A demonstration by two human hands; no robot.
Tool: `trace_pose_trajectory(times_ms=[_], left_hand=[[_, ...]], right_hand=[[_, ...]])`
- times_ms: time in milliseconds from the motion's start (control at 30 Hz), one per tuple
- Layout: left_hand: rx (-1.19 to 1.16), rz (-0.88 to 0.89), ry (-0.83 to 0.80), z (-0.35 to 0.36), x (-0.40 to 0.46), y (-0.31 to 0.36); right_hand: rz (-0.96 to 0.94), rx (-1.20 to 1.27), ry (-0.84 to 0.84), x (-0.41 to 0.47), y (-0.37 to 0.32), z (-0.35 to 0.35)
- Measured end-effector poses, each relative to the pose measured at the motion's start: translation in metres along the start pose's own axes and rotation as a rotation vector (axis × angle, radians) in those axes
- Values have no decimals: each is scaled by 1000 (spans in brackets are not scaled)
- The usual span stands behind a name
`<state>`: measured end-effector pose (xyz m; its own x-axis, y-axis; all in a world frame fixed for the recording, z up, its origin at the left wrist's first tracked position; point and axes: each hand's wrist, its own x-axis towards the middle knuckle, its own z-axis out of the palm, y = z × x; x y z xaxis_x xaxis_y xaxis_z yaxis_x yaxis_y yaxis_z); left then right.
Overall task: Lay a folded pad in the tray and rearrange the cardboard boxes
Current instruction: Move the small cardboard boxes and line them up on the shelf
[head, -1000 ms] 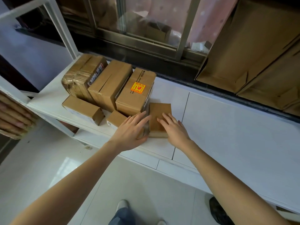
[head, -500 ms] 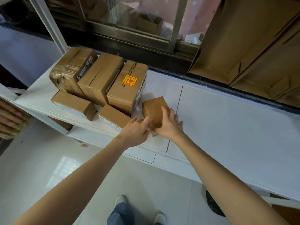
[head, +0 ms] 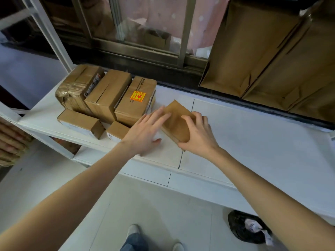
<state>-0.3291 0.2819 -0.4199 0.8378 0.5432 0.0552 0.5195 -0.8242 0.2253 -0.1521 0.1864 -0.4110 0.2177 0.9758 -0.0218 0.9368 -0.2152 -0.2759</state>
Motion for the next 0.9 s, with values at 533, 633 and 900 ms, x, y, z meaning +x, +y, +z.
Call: trace_pose_trajectory(times_ms=[533, 633, 900], left_hand=[[-361, 78, -74, -201, -43, 149], [-649, -17, -98, -219, -60, 164], [-992, -203, -91, -241, -90, 178]], right_hand=[[-358, 159, -39, -154, 8, -225], [-359, 243, 25, -175, 8, -250], [-422, 324, 69, -227, -4, -288]])
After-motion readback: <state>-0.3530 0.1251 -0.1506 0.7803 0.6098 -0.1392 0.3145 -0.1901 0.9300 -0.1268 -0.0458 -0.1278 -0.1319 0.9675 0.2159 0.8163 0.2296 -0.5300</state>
